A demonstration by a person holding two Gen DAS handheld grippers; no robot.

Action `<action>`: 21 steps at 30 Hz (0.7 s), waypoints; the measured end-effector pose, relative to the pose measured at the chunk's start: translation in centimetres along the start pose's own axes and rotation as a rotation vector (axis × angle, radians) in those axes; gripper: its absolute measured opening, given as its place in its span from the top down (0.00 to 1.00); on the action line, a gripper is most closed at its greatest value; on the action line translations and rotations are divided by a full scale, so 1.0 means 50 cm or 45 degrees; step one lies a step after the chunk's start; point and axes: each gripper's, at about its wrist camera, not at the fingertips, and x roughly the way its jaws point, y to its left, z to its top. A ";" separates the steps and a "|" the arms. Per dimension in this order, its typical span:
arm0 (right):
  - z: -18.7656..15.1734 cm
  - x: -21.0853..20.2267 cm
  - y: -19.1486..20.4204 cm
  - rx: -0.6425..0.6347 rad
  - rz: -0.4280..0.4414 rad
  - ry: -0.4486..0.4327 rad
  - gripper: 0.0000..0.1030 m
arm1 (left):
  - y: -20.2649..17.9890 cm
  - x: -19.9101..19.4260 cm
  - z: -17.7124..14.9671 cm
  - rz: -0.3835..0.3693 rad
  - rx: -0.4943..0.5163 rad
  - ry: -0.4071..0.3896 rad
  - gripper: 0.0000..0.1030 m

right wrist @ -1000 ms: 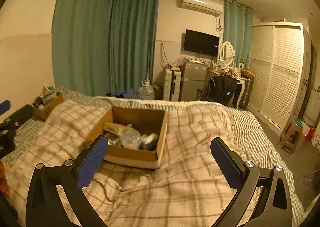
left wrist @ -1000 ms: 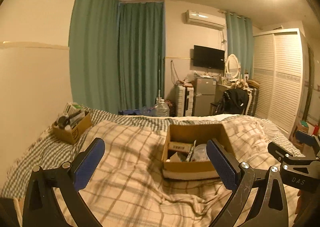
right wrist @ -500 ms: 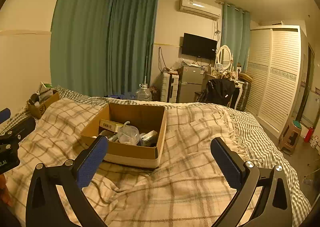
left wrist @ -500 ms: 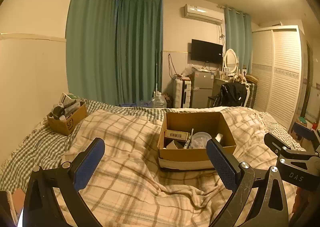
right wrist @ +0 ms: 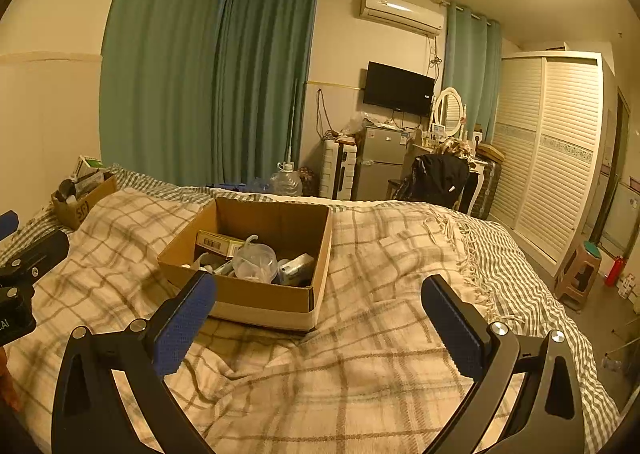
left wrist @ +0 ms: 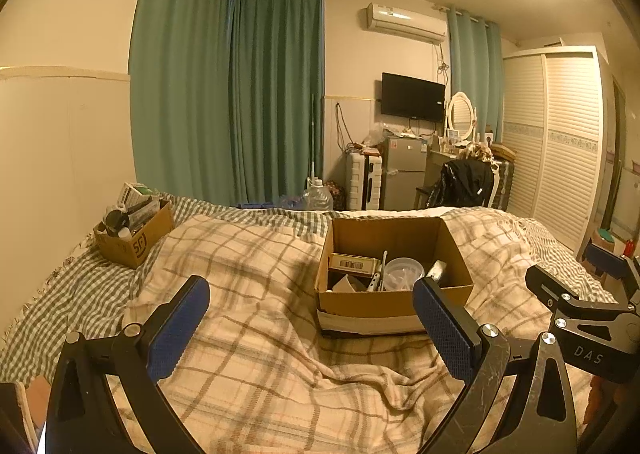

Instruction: Organize objects

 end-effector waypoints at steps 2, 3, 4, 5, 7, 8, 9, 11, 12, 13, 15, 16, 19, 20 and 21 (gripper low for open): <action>0.000 0.000 0.000 -0.001 -0.001 0.001 0.00 | -0.001 0.000 0.000 0.001 0.001 0.001 0.00; 0.000 0.000 0.000 -0.001 -0.001 0.001 0.00 | -0.001 0.000 0.000 0.000 0.002 0.000 0.00; 0.000 0.000 0.000 0.000 -0.001 0.000 0.00 | -0.001 -0.001 0.000 0.000 0.005 0.000 0.00; 0.000 0.000 0.000 0.000 0.000 0.000 0.00 | -0.002 0.000 -0.001 0.001 0.007 0.001 0.00; 0.000 0.000 0.000 0.000 -0.001 0.000 0.00 | -0.003 0.001 -0.002 -0.001 0.010 0.003 0.00; 0.000 0.001 0.001 -0.001 0.000 0.002 0.00 | -0.004 0.001 -0.003 -0.001 0.011 0.004 0.00; 0.000 0.000 0.000 0.000 -0.001 0.001 0.00 | -0.004 0.001 -0.003 -0.001 0.012 0.004 0.00; -0.002 -0.001 0.000 0.000 -0.001 0.001 0.00 | -0.004 0.001 -0.004 -0.002 0.011 0.005 0.00; -0.001 0.000 0.000 -0.001 0.000 0.002 0.00 | -0.004 0.001 -0.005 -0.002 0.010 0.006 0.00; -0.001 -0.001 0.000 -0.001 0.002 0.001 0.00 | -0.004 0.001 -0.004 -0.003 0.010 0.006 0.00; -0.003 -0.002 0.001 -0.003 0.002 0.001 0.00 | -0.004 0.003 -0.005 -0.004 0.010 0.010 0.00; -0.004 -0.002 0.002 -0.005 0.001 0.002 0.00 | -0.005 0.003 -0.006 -0.003 0.011 0.011 0.00; -0.005 -0.002 0.002 -0.005 0.001 0.002 0.00 | -0.007 0.004 -0.007 -0.002 0.017 0.012 0.00; -0.006 -0.001 0.002 -0.005 0.001 0.003 0.00 | -0.007 0.003 -0.007 -0.002 0.019 0.012 0.00; -0.007 -0.002 0.003 -0.006 0.001 0.005 0.00 | -0.008 0.003 -0.007 -0.002 0.018 0.012 0.00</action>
